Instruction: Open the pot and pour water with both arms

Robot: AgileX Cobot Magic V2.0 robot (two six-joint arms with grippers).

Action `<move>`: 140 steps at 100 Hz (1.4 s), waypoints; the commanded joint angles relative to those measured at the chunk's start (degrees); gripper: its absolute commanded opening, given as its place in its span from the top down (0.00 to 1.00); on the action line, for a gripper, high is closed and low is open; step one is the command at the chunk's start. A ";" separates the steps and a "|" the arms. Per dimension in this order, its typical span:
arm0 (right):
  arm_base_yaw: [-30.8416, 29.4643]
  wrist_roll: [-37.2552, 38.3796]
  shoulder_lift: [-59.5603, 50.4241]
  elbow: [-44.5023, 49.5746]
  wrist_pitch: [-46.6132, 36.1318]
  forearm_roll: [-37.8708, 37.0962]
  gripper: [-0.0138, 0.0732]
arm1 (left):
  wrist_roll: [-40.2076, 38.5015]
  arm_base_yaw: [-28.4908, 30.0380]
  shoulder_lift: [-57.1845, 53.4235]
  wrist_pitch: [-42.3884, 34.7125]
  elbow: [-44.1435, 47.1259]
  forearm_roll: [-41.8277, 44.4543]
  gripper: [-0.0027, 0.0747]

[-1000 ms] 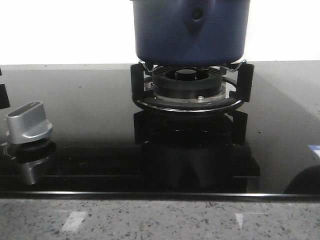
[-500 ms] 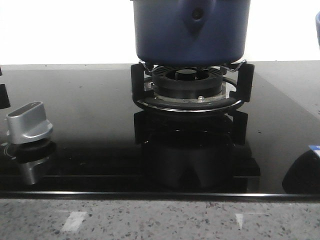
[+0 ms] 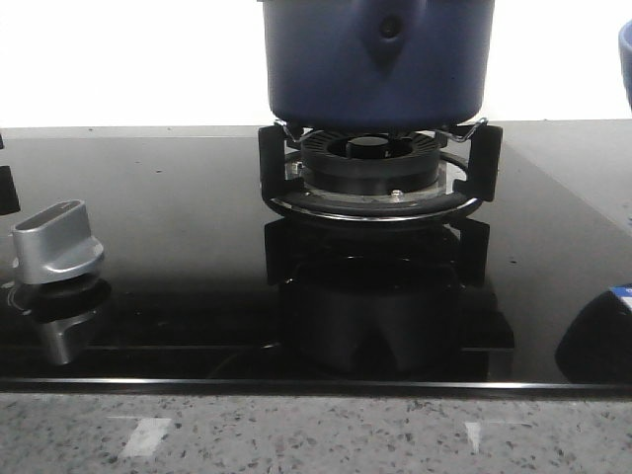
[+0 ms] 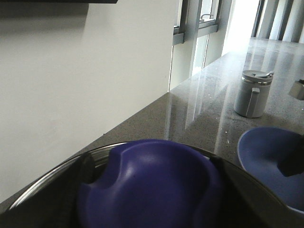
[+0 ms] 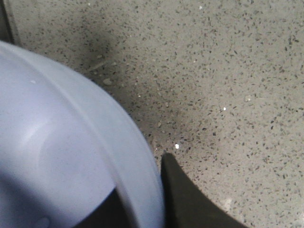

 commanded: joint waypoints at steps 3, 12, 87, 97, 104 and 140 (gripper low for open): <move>-0.37 0.06 0.30 -1.46 -3.51 0.50 0.92 | -0.04 -1.58 -1.21 2.21 -4.37 -7.36 0.61; -0.37 0.06 1.09 -1.46 -3.73 0.22 0.92 | -0.04 -2.59 0.43 2.01 -6.61 -7.36 0.61; -0.37 0.06 3.23 -1.46 -2.17 -4.30 0.92 | 0.92 -6.49 10.04 0.36 -11.34 -7.36 0.61; -0.37 0.06 3.23 -1.46 -2.44 -4.38 0.92 | 2.04 -6.49 10.18 0.36 -11.34 -7.36 0.61; -0.37 0.06 3.23 -1.46 -2.66 -4.38 0.92 | 2.13 -6.49 10.39 0.76 -11.34 -7.36 0.61; -0.37 0.06 3.23 -1.46 -2.79 -4.38 0.61 | 6.06 -6.49 10.52 0.76 -11.34 -7.36 0.61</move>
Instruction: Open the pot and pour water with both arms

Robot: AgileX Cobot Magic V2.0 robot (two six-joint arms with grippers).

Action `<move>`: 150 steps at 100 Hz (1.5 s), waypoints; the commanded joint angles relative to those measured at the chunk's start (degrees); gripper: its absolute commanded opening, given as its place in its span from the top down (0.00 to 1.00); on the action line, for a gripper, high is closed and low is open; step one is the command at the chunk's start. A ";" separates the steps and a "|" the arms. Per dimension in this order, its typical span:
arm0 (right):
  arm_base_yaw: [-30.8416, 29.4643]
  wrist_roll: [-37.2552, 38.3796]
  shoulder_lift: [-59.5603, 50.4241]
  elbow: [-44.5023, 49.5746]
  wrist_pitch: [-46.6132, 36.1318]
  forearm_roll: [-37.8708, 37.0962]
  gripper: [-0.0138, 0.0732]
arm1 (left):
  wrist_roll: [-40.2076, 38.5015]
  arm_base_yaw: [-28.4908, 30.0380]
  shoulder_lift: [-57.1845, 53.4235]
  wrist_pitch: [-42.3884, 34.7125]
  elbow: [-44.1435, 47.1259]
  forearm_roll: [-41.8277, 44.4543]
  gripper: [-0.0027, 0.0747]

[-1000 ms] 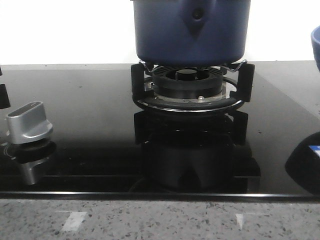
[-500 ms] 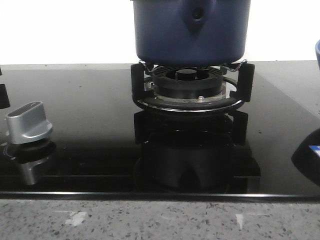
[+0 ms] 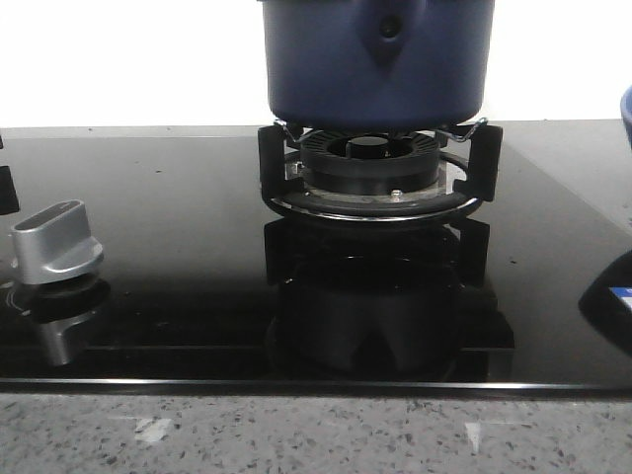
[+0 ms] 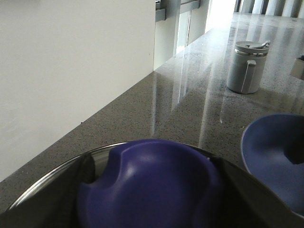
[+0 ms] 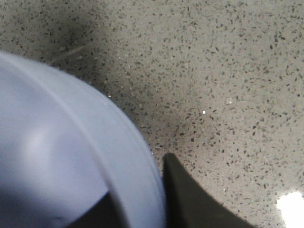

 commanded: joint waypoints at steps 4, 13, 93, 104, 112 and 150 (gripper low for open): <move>-0.29 -0.04 -0.81 -1.50 -2.78 -0.55 0.55 | 1.57 -0.42 -3.00 2.66 -2.34 -7.13 0.61; -0.29 -0.04 -0.81 -1.50 -2.81 -0.55 0.45 | 1.57 -0.42 -3.00 2.66 -2.34 -7.13 0.61; -0.29 -0.04 -6.04 -17.61 0.96 -0.35 0.43 | 2.85 -1.59 -3.00 -2.44 -2.55 -7.13 0.61; -0.29 -0.04 -8.57 -17.61 0.85 0.96 0.43 | 2.85 -1.59 -2.35 -2.52 -3.94 -7.13 0.61; -0.29 -0.04 -10.43 -17.61 0.31 0.96 0.43 | 2.85 -1.70 -1.40 -1.41 -5.10 -7.13 0.61; -0.29 -0.04 -12.77 -17.61 -0.62 0.45 0.43 | 0.82 -1.93 0.18 0.73 -5.85 -6.73 0.61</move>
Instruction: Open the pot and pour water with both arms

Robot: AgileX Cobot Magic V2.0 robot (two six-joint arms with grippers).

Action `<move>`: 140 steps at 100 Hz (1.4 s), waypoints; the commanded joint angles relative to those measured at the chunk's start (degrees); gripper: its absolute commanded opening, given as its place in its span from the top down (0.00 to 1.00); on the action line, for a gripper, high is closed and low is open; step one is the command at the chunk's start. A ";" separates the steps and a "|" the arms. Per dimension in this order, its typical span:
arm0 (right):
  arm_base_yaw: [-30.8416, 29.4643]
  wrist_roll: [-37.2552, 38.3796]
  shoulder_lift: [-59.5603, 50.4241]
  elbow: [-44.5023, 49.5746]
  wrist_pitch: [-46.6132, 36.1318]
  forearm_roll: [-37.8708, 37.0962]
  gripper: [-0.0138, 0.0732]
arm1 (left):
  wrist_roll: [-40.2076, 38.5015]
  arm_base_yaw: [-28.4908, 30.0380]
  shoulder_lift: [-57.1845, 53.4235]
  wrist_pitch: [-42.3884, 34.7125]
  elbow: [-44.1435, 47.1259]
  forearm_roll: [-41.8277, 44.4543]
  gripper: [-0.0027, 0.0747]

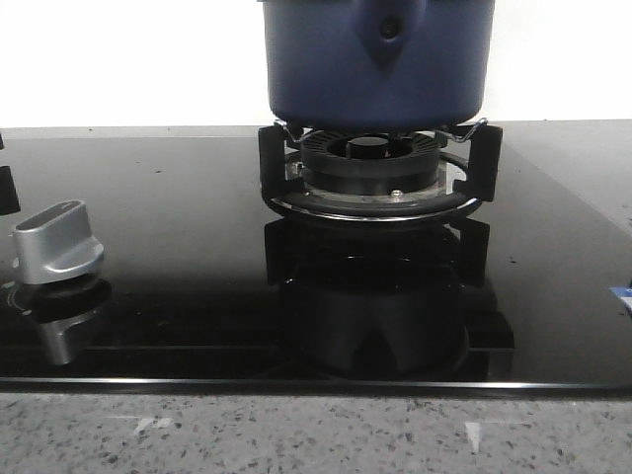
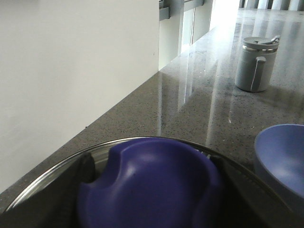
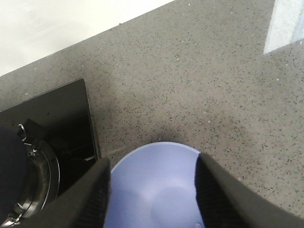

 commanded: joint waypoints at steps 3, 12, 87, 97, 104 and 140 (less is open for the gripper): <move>-0.29 -0.04 -0.80 -2.14 -4.03 -0.39 0.43 | -0.98 -0.17 -3.10 2.69 -2.41 -5.55 0.61; -0.29 -0.04 -0.80 -2.14 -4.16 -0.48 0.43 | -1.15 -0.17 -3.10 2.00 -2.41 -3.66 0.61; -0.29 -0.04 -0.26 -2.14 -6.33 -0.48 0.43 | -8.14 -0.17 -3.34 -5.26 -2.41 0.87 0.61; -0.29 -0.04 -0.26 -2.14 -6.33 -0.33 0.43 | -8.73 -0.17 -3.42 -5.55 -2.41 0.87 0.61; -0.29 -0.04 -0.26 -2.14 -6.33 -0.24 0.43 | -9.67 -0.17 -3.42 -5.84 -2.41 0.87 0.61; -0.18 -0.04 -0.26 -2.14 -6.33 0.24 0.43 | -10.66 -0.17 -3.42 -5.84 -2.41 4.70 0.59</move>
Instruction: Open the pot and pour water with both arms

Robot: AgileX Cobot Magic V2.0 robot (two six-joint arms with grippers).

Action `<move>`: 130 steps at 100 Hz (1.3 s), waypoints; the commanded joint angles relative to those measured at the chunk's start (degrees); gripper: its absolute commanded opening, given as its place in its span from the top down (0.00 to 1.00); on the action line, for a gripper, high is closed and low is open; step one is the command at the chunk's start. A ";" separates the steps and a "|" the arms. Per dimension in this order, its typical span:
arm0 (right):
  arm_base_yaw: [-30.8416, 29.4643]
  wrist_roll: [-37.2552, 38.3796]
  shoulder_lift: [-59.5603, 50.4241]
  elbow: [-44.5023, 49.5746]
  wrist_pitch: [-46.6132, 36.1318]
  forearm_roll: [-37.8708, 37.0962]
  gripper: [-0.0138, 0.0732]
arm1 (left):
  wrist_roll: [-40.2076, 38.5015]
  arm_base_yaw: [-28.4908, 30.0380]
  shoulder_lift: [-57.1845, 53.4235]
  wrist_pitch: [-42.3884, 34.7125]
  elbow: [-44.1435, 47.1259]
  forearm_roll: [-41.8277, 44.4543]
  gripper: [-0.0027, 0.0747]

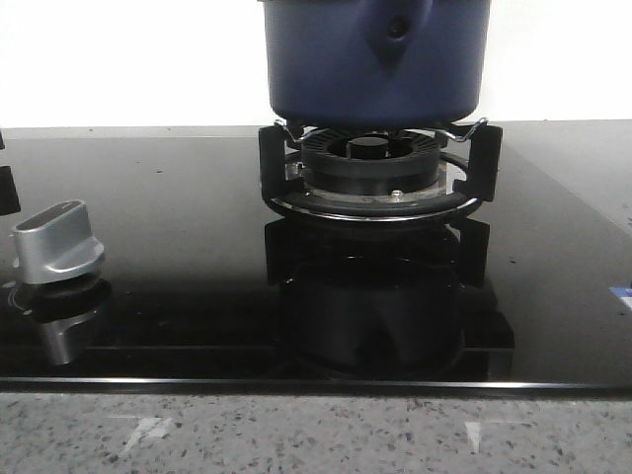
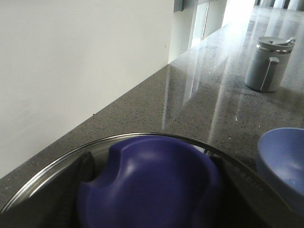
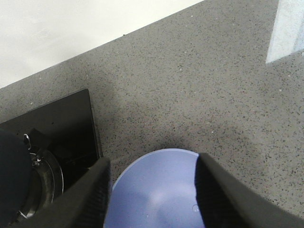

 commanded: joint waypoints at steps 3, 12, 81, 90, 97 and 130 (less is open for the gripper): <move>-0.07 -0.15 -0.26 -2.14 -4.19 0.22 0.43 | -2.77 -0.05 -2.98 -1.49 -1.63 -0.45 0.57; 0.14 -0.15 -0.26 -2.14 -4.07 0.22 0.43 | -2.87 -0.05 -2.98 -1.66 -1.63 -0.42 0.46; 1.21 -0.63 -0.26 -1.93 -5.20 -0.14 0.43 | -2.87 1.11 -11.91 -4.43 -1.51 -2.79 0.28; 2.33 -0.63 -0.26 -1.93 -5.20 -1.59 0.43 | -2.87 2.19 -14.57 -4.93 -0.86 -0.93 0.38; 3.32 -0.63 -0.39 -1.79 -5.08 -3.17 0.45 | -4.62 3.28 -17.10 -5.19 0.25 -0.45 0.46; 7.78 -8.36 -12.88 11.50 -10.37 -4.60 0.92 | -9.46 10.68 -38.11 -6.49 21.77 0.48 0.93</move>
